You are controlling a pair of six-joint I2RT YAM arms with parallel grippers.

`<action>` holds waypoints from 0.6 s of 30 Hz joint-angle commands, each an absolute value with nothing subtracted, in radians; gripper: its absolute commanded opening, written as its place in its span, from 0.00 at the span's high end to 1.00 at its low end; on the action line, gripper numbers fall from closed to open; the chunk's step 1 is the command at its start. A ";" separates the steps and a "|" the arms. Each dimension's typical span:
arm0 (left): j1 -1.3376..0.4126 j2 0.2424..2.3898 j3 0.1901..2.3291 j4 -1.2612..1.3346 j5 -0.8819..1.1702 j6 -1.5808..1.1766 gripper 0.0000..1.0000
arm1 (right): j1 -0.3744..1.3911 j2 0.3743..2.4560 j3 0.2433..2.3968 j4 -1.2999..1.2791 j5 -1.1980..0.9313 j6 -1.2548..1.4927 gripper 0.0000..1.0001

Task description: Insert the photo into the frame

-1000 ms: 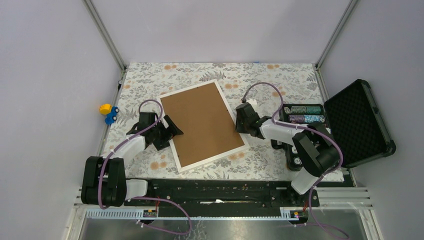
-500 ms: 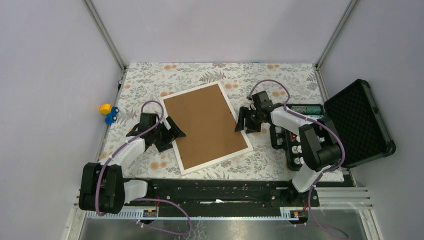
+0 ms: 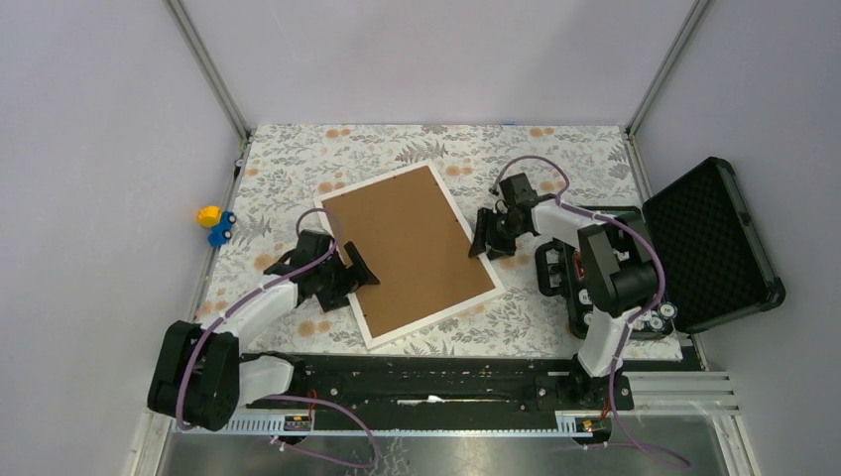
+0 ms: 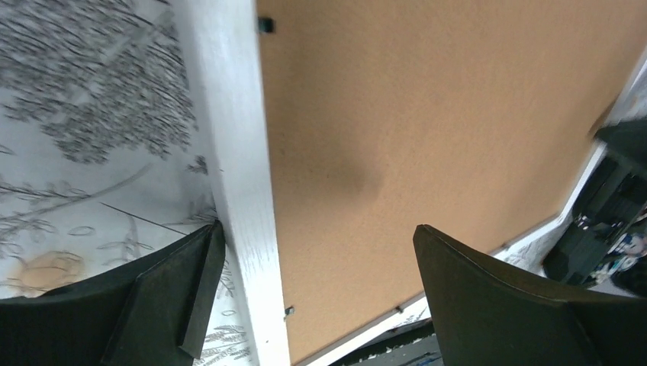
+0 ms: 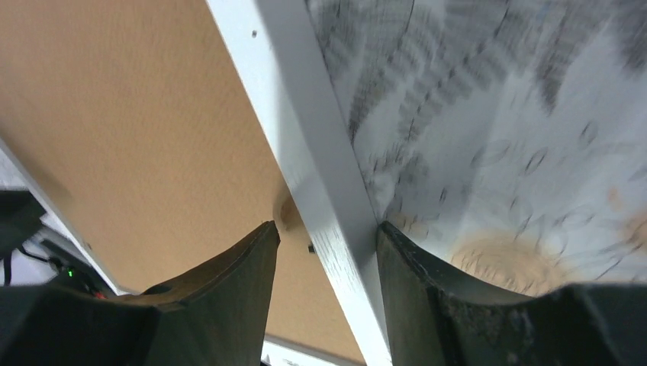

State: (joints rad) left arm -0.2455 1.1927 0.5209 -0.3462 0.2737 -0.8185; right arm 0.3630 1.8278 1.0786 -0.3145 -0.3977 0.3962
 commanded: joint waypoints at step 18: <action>-0.275 1.013 0.931 -0.590 0.167 -0.593 0.01 | 0.337 1.728 1.429 -0.530 -0.257 0.342 0.09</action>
